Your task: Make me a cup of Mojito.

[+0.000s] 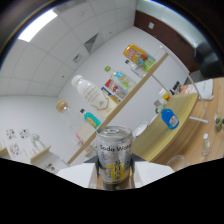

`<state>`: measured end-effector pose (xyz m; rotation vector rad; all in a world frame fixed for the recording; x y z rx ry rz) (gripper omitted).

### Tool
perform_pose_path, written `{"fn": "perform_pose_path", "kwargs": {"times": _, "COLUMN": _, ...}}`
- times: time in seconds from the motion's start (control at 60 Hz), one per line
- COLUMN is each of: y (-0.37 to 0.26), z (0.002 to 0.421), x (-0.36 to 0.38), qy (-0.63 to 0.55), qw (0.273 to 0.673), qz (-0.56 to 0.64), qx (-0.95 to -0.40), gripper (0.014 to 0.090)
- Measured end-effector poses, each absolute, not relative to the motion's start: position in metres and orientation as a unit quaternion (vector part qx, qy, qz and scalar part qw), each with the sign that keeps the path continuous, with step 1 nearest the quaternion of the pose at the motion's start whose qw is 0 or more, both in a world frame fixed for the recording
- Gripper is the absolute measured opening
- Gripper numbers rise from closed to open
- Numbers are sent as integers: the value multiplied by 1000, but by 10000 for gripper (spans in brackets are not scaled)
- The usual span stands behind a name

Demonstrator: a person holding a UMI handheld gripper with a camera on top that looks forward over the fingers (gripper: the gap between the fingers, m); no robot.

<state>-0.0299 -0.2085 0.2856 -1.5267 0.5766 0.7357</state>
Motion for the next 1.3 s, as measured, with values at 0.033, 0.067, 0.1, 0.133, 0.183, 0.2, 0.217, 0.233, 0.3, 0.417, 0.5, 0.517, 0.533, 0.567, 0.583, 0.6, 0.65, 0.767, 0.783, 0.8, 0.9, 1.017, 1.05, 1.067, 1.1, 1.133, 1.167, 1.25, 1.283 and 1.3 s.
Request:
{"fn": "perform_pose_path", "kwargs": {"times": 0.033, "y": -207, "z": 284, "x": -33, "qy": 220, "qw": 641, "qz": 286, "qx": -677, "gripper": 505}}
{"fn": "perform_pose_path", "kwargs": {"times": 0.067, "y": -205, "z": 280, "x": -38, "qy": 190, "qw": 654, "qz": 250, "qx": -688, "gripper": 505}}
{"fn": "perform_pose_path", "kwargs": {"times": 0.1, "y": -204, "z": 274, "x": -43, "qy": 162, "qw": 661, "qz": 224, "qx": -697, "gripper": 504}}
{"fn": "perform_pose_path", "kwargs": {"times": 0.133, "y": -202, "z": 267, "x": -46, "qy": 137, "qw": 666, "qz": 203, "qx": -704, "gripper": 505}}
{"fn": "perform_pose_path", "kwargs": {"times": 0.183, "y": -199, "z": 251, "x": -53, "qy": 105, "qw": 668, "qz": 170, "qx": -717, "gripper": 504}}
{"fn": "perform_pose_path", "kwargs": {"times": 0.2, "y": -198, "z": 245, "x": -55, "qy": 94, "qw": 667, "qz": 161, "qx": -722, "gripper": 503}}
{"fn": "perform_pose_path", "kwargs": {"times": 0.217, "y": -197, "z": 237, "x": -59, "qy": 85, "qw": 666, "qz": 149, "qx": -726, "gripper": 503}}
{"fn": "perform_pose_path", "kwargs": {"times": 0.233, "y": -196, "z": 231, "x": -61, "qy": 76, "qw": 664, "qz": 144, "qx": -730, "gripper": 503}}
{"fn": "perform_pose_path", "kwargs": {"times": 0.3, "y": -191, "z": 203, "x": -68, "qy": 46, "qw": 653, "qz": 119, "qx": -747, "gripper": 503}}
{"fn": "perform_pose_path", "kwargs": {"times": 0.417, "y": -186, "z": 159, "x": -80, "qy": 15, "qw": 630, "qz": 97, "qx": -770, "gripper": 504}}
{"fn": "perform_pose_path", "kwargs": {"times": 0.5, "y": -184, "z": 134, "x": -85, "qy": 0, "qw": 616, "qz": 86, "qx": -783, "gripper": 503}}
{"fn": "perform_pose_path", "kwargs": {"times": 0.517, "y": -183, "z": 130, "x": -85, "qy": -1, "qw": 613, "qz": 85, "qx": -785, "gripper": 503}}
{"fn": "perform_pose_path", "kwargs": {"times": 0.533, "y": -183, "z": 126, "x": -85, "qy": -1, "qw": 611, "qz": 84, "qx": -787, "gripper": 504}}
{"fn": "perform_pose_path", "kwargs": {"times": 0.567, "y": -183, "z": 120, "x": -86, "qy": 0, "qw": 607, "qz": 84, "qx": -790, "gripper": 505}}
{"fn": "perform_pose_path", "kwargs": {"times": 0.583, "y": -183, "z": 116, "x": -86, "qy": 0, "qw": 605, "qz": 84, "qx": -792, "gripper": 503}}
{"fn": "perform_pose_path", "kwargs": {"times": 0.6, "y": -182, "z": 112, "x": -87, "qy": -1, "qw": 602, "qz": 81, "qx": -795, "gripper": 502}}
{"fn": "perform_pose_path", "kwargs": {"times": 0.65, "y": -180, "z": 101, "x": -88, "qy": -5, "qw": 593, "qz": 75, "qx": -802, "gripper": 504}}
{"fn": "perform_pose_path", "kwargs": {"times": 0.767, "y": -182, "z": 82, "x": -87, "qy": -16, "qw": 576, "qz": 66, "qx": -815, "gripper": 508}}
{"fn": "perform_pose_path", "kwargs": {"times": 0.783, "y": -180, "z": 84, "x": -87, "qy": -15, "qw": 581, "qz": 66, "qx": -811, "gripper": 505}}
{"fn": "perform_pose_path", "kwargs": {"times": 0.8, "y": -180, "z": 83, "x": -87, "qy": -16, "qw": 580, "qz": 64, "qx": -812, "gripper": 507}}
{"fn": "perform_pose_path", "kwargs": {"times": 0.9, "y": -184, "z": 82, "x": -88, "qy": -19, "qw": 577, "qz": 67, "qx": -814, "gripper": 514}}
{"fn": "perform_pose_path", "kwargs": {"times": 1.017, "y": -192, "z": 82, "x": -87, "qy": -18, "qw": 582, "qz": 69, "qx": -810, "gripper": 524}}
{"fn": "perform_pose_path", "kwargs": {"times": 1.05, "y": -194, "z": 81, "x": -87, "qy": -22, "qw": 582, "qz": 66, "qx": -810, "gripper": 527}}
{"fn": "perform_pose_path", "kwargs": {"times": 1.067, "y": -195, "z": 81, "x": -88, "qy": -26, "qw": 582, "qz": 65, "qx": -810, "gripper": 527}}
{"fn": "perform_pose_path", "kwargs": {"times": 1.1, "y": -197, "z": 81, "x": -89, "qy": -34, "qw": 581, "qz": 61, "qx": -811, "gripper": 532}}
{"fn": "perform_pose_path", "kwargs": {"times": 1.133, "y": -199, "z": 80, "x": -90, "qy": -43, "qw": 581, "qz": 58, "qx": -811, "gripper": 534}}
{"fn": "perform_pose_path", "kwargs": {"times": 1.167, "y": -202, "z": 78, "x": -92, "qy": -52, "qw": 578, "qz": 55, "qx": -812, "gripper": 535}}
{"fn": "perform_pose_path", "kwargs": {"times": 1.25, "y": -206, "z": 75, "x": -91, "qy": -51, "qw": 571, "qz": 47, "qx": -818, "gripper": 557}}
{"fn": "perform_pose_path", "kwargs": {"times": 1.283, "y": -208, "z": 74, "x": -89, "qy": -48, "qw": 567, "qz": 44, "qx": -821, "gripper": 597}}
{"fn": "perform_pose_path", "kwargs": {"times": 1.3, "y": -209, "z": 73, "x": -88, "qy": -46, "qw": 563, "qz": 42, "qx": -824, "gripper": 620}}
